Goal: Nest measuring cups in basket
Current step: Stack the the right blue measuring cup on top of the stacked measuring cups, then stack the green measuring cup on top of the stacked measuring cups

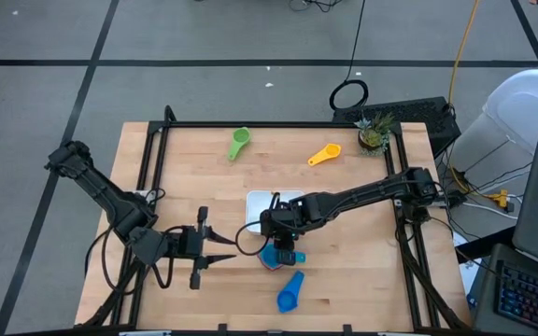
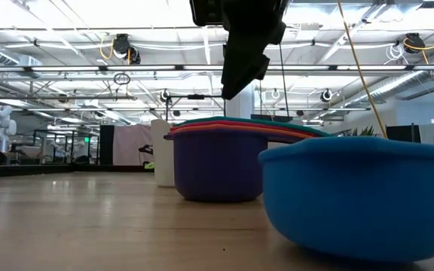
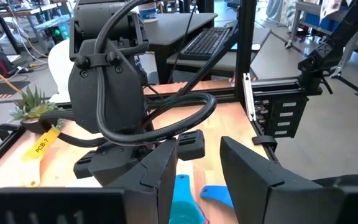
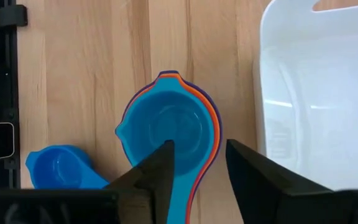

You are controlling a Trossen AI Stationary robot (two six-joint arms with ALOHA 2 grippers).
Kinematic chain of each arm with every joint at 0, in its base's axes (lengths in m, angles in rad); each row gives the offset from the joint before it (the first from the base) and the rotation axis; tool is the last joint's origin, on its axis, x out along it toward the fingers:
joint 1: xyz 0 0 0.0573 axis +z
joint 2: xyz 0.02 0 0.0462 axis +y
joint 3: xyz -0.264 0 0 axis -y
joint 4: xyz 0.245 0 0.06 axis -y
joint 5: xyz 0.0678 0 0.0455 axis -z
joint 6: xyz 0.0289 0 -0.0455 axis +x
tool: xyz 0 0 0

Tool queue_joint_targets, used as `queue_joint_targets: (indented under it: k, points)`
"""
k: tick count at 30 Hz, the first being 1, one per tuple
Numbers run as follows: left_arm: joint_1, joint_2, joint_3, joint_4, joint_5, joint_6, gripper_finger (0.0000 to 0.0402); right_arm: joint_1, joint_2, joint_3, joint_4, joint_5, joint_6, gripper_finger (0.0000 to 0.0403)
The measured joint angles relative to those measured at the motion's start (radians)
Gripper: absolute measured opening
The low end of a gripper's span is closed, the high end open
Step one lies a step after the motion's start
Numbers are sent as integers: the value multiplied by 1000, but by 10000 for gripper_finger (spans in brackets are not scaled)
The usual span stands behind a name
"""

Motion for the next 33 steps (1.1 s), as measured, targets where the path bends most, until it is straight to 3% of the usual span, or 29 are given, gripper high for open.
queue_joint_targets:
  k: [11,20,25,28,33]
  points:
    - [0,0,0,-8,0,-10,129,-4,-19,-1,-52,32,-54,140]
    - [15,0,1,-114,-10,-87,129,-36,-157,-1,-138,111,-58,139]
    - [15,2,1,-182,-12,-151,129,58,-191,-21,-179,112,-95,139]
    - [15,2,1,-213,-69,-183,129,137,-189,-38,-186,93,-132,139]
    - [36,2,1,-221,-120,-216,129,246,-191,-50,-58,-62,-156,138]
